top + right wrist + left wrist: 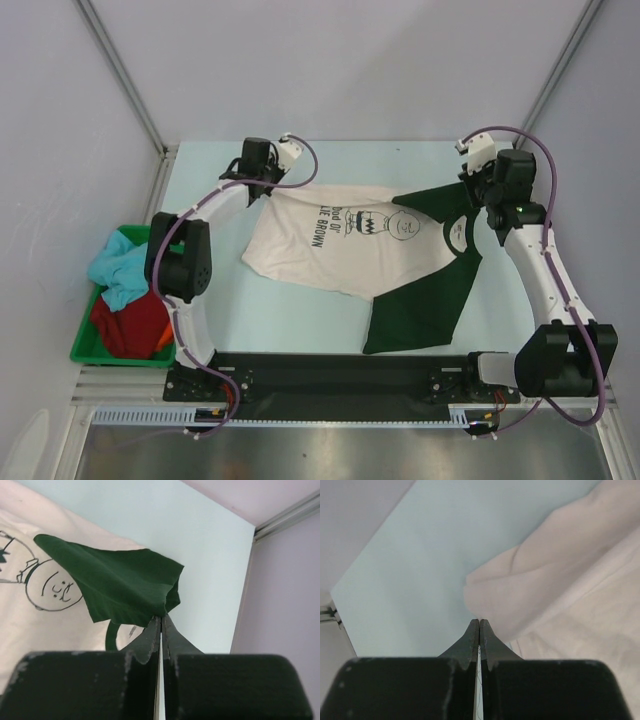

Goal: Fold and stack the t-shirts
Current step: Fold the tshirt

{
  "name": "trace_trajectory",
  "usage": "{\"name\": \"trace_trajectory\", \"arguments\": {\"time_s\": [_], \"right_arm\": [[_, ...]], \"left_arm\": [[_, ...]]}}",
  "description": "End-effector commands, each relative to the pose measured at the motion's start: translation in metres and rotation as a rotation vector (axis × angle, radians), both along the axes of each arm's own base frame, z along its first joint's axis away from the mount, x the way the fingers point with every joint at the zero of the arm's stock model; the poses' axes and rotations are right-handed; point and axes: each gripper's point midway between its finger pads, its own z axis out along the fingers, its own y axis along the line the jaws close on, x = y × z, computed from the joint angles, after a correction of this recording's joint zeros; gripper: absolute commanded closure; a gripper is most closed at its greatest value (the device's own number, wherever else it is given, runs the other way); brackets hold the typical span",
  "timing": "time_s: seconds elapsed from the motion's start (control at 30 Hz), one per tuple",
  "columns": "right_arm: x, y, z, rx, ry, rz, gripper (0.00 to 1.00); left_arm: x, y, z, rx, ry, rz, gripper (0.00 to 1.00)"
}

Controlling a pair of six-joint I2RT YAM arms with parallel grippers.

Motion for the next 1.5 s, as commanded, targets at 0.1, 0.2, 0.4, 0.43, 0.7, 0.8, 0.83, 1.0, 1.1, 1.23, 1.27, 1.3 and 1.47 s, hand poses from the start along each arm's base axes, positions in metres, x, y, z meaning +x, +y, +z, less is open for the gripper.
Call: {"name": "trace_trajectory", "arguments": {"time_s": [0.1,0.2,0.4,0.43,0.7,0.8,0.83,1.0,1.1,1.23,1.27,1.3,1.47], "right_arm": [[-0.025,0.019,-0.013,0.067,0.051,0.03,1.0],[-0.03,0.02,-0.022,0.075,0.078,0.032,1.0],[-0.038,0.023,-0.032,0.089,0.117,0.036,1.0],[-0.04,0.023,-0.035,0.09,0.126,0.035,1.0],[-0.037,0.024,-0.042,0.097,0.143,0.033,1.0],[-0.035,0.027,-0.043,0.11,0.155,0.043,1.0],[-0.034,0.028,-0.043,0.113,0.156,0.045,1.0],[-0.023,0.032,-0.045,0.128,0.136,0.055,1.0],[-0.015,0.033,-0.047,0.128,0.127,0.062,1.0],[-0.002,0.035,-0.044,0.131,0.121,0.067,1.0],[0.001,0.035,-0.048,0.135,0.136,0.067,1.0],[0.004,0.037,-0.046,0.137,0.131,0.075,1.0],[0.018,0.036,-0.039,0.134,0.117,0.071,1.0]], "left_arm": [[-0.013,0.013,-0.01,-0.001,0.038,0.021,0.99],[-0.017,0.019,-0.021,0.01,0.061,0.031,1.0],[-0.024,0.032,-0.04,0.037,0.097,0.041,0.99],[-0.025,0.033,-0.044,0.041,0.107,0.042,1.0],[-0.029,0.027,-0.035,-0.01,0.138,0.045,0.56],[-0.033,0.022,-0.008,-0.049,0.102,0.036,0.47],[-0.036,0.022,-0.003,-0.055,0.1,0.034,0.47],[-0.074,0.022,0.007,-0.096,0.175,0.026,0.58],[-0.109,0.025,-0.01,-0.101,0.292,0.025,0.59],[-0.145,0.027,-0.029,-0.14,0.418,0.016,0.57],[-0.155,0.024,-0.034,-0.155,0.461,-0.001,0.58],[-0.162,0.022,-0.035,-0.163,0.483,-0.021,0.59],[-0.188,0.026,-0.063,-0.215,0.712,-0.014,0.65]]}}
